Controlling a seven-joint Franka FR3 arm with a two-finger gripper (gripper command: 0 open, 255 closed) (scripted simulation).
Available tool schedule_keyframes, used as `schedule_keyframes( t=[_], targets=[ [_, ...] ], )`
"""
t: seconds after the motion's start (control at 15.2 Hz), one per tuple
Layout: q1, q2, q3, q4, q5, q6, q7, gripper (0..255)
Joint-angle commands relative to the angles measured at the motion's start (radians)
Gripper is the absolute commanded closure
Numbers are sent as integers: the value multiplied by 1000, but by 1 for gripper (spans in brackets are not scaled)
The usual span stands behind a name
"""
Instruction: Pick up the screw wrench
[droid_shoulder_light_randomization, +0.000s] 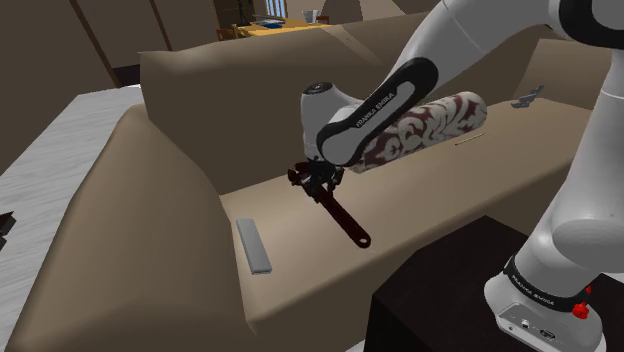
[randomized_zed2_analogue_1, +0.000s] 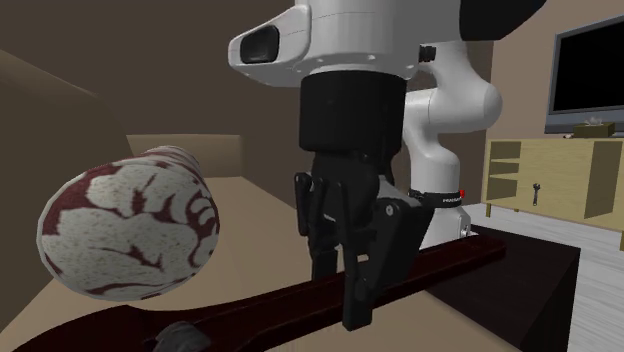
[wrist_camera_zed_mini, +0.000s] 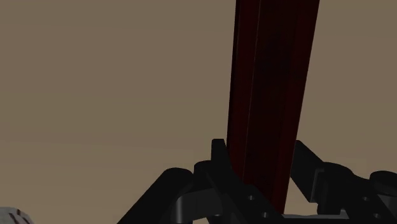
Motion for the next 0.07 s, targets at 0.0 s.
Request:
schedule_keyframes(
  t=[0.0],
  targets=[
    [0, -6, 2, 2, 3, -8, -1, 255]
  ],
)
